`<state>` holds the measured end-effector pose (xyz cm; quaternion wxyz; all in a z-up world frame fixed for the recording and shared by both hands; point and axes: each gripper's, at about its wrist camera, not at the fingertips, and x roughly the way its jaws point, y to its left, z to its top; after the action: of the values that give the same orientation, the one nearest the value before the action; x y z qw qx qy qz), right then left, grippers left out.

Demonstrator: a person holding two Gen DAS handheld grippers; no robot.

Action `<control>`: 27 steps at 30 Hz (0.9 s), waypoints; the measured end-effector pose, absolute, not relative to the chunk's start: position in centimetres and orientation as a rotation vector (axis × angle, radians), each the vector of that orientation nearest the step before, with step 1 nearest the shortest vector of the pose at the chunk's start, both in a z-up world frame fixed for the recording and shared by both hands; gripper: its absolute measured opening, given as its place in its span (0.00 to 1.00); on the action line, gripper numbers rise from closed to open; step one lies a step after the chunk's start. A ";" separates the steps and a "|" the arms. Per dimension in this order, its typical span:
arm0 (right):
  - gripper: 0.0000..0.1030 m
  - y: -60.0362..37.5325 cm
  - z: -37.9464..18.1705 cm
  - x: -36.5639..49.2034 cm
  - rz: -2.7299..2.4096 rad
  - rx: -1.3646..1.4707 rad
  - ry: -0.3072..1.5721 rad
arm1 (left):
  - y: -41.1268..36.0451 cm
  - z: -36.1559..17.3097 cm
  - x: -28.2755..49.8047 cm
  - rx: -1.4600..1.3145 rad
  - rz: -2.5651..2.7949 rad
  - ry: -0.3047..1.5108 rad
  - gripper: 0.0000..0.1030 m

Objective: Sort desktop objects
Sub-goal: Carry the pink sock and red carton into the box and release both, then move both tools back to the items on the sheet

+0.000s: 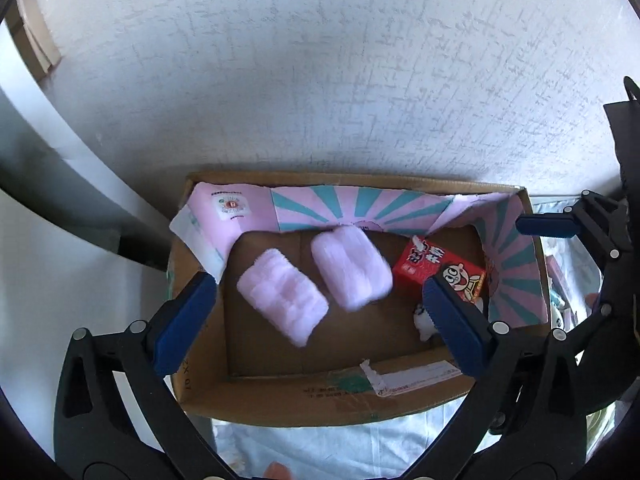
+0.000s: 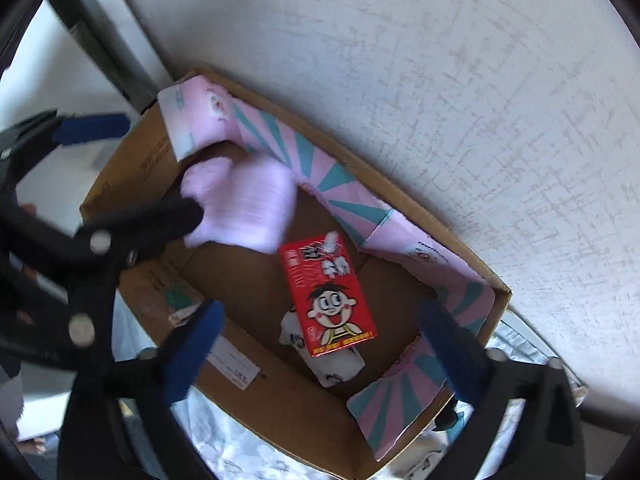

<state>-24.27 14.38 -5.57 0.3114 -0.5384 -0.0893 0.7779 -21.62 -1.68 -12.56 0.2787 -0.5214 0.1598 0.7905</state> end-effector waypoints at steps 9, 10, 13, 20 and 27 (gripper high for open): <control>1.00 13.2 -3.7 -23.3 2.089 -1.309 -0.276 | -3.7 -11.6 -23.0 -1.433 2.059 0.203 1.00; 1.00 13.1 -3.4 -23.1 2.099 -1.296 -0.257 | -3.5 -11.8 -22.8 -1.426 2.058 0.192 1.00; 1.00 13.0 -3.7 -22.8 2.114 -1.265 -0.223 | -3.2 -11.3 -22.3 -1.400 2.048 0.189 1.00; 1.00 13.0 -4.2 -22.1 2.084 -1.272 -0.165 | -3.0 -10.2 -21.1 -1.383 2.082 0.237 1.00; 1.00 11.9 -3.8 -21.4 2.038 -1.266 -0.183 | -3.5 -8.7 -19.9 -1.330 2.203 0.348 1.00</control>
<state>-21.35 11.93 -3.78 0.3596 -0.4910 -0.0711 0.7903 -19.88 -3.49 -8.75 0.2691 -0.4932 0.1292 0.8171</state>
